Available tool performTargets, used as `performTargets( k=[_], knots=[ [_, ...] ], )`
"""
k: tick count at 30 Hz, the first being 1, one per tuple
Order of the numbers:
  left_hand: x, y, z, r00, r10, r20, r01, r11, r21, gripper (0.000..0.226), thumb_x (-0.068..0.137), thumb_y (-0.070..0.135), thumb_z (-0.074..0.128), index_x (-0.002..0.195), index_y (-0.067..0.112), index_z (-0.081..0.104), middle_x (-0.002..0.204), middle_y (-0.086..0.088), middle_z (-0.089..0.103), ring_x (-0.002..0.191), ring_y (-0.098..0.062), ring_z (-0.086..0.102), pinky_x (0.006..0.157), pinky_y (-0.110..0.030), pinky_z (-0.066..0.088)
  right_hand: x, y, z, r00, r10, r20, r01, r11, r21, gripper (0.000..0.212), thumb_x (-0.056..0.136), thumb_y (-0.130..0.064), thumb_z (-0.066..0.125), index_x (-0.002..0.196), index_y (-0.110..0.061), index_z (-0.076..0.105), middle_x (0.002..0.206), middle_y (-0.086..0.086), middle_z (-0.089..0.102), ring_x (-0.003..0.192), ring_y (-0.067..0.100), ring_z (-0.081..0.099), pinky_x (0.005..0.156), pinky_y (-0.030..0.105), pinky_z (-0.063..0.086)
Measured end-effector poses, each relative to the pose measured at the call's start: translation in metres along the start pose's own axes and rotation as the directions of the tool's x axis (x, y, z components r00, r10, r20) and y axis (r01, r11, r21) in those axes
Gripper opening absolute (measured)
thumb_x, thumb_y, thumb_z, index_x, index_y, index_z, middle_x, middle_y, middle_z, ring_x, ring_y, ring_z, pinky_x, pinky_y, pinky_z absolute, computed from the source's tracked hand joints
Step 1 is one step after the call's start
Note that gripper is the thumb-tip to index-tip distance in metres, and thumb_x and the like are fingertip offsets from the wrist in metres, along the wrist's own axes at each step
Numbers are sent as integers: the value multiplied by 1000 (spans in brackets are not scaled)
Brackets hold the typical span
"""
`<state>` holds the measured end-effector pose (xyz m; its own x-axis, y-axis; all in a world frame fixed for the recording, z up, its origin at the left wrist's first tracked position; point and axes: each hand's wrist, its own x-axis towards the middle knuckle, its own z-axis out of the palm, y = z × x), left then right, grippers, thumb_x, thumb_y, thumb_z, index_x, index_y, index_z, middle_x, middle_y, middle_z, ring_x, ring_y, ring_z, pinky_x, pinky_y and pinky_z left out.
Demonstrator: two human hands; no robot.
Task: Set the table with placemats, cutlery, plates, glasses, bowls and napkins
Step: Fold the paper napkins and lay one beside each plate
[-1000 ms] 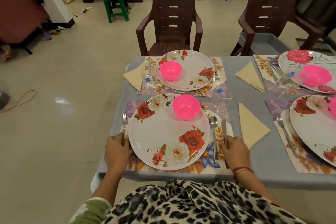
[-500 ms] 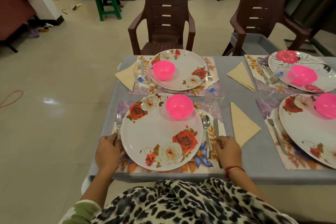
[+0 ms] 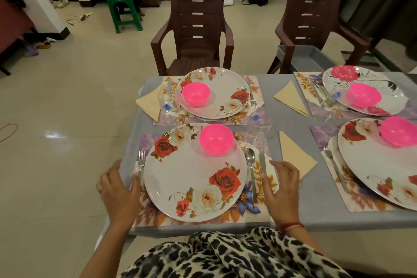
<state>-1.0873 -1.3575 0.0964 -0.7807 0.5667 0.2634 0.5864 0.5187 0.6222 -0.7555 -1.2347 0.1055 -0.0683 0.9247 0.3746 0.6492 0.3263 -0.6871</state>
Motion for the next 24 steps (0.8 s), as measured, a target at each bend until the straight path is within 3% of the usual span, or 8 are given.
performTargets(
  k=[4,10,17,21,24],
  knots=[
    [6,12,1,999,40,26,-36,989,-142,46,86,24,56,129,9,48,121,-14,48,116,-35,39,96,-43,32,-8,-1,4,999,2,43,-3,1000,12,30,88,-21,59,115,-11,57,119,1,40,109,5,39,90,12,34],
    [2,42,8,983,87,159,-29,942,-334,19,91,9,59,109,15,62,101,7,56,102,-25,57,85,-43,49,-1,-1,2,985,-107,139,103,994,35,25,86,-27,48,98,-12,64,103,-15,39,96,5,45,85,6,35],
    [-2,65,-1,964,67,258,17,950,-311,22,90,9,59,105,25,63,99,18,61,95,-9,60,81,-28,50,20,-25,28,963,-134,235,100,983,151,25,86,-29,45,90,-16,67,95,-8,52,97,-6,42,86,8,33],
    [13,64,-21,976,10,218,56,954,-293,23,89,12,61,105,29,61,98,18,62,92,-4,60,74,-21,46,25,-54,62,940,-177,290,105,964,246,23,87,-29,46,92,-18,66,99,-9,48,97,11,47,83,28,43],
    [20,46,-32,982,-56,180,104,958,-268,22,88,13,63,106,26,61,95,14,62,88,-7,61,71,-22,47,29,-81,86,913,-218,346,130,957,259,23,88,-31,46,93,-22,66,100,-9,50,98,12,45,84,21,40]
  ],
)
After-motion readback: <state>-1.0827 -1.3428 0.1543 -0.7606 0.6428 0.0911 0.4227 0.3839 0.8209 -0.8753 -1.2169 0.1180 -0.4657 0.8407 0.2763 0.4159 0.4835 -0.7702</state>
